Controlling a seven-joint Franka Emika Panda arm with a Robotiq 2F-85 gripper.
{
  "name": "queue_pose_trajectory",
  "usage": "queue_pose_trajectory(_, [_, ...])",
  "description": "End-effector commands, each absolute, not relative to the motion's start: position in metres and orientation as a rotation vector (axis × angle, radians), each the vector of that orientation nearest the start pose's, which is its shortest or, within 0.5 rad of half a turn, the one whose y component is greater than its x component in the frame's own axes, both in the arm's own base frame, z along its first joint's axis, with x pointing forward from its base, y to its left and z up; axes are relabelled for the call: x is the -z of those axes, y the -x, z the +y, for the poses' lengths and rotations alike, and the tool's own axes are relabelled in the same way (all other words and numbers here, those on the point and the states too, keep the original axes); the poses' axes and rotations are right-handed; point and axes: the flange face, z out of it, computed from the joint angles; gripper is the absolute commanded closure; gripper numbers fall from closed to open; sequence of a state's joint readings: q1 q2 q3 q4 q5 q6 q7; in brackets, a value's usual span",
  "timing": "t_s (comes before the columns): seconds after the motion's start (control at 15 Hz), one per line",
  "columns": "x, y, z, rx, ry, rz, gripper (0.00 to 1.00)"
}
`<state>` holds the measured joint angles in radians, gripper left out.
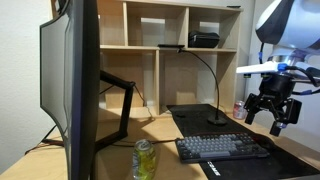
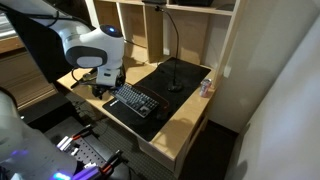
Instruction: Press the space key on the keyboard
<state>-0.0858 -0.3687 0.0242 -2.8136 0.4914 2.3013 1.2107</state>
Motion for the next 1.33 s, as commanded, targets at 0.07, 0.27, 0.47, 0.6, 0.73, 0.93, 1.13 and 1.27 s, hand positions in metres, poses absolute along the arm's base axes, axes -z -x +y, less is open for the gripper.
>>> queue_pose_trajectory(0.07, [-0.277, -0.35, 0.011, -0.456, 2.008, 2.199, 0.0])
queue_pose_trajectory(0.27, [-0.239, -0.351, 0.047, -0.515, 1.856, 2.368, 0.0])
queue_pose_trajectory(0.47, [-0.206, -0.339, 0.101, -0.534, 1.689, 2.535, 0.0])
queue_pose_trajectory(0.6, [-0.201, -0.322, 0.142, -0.608, 1.615, 2.538, 0.0])
queue_pose_trajectory(0.73, [-0.202, -0.328, 0.131, -0.597, 1.691, 2.518, 0.0])
queue_pose_trajectory(0.93, [-0.204, -0.334, 0.126, -0.59, 1.671, 2.527, 0.0])
queue_pose_trajectory(1.13, [-0.202, -0.338, 0.121, -0.534, 1.675, 2.553, 0.0])
queue_pose_trajectory(1.27, [-0.207, -0.343, 0.122, -0.482, 1.553, 2.587, 0.0])
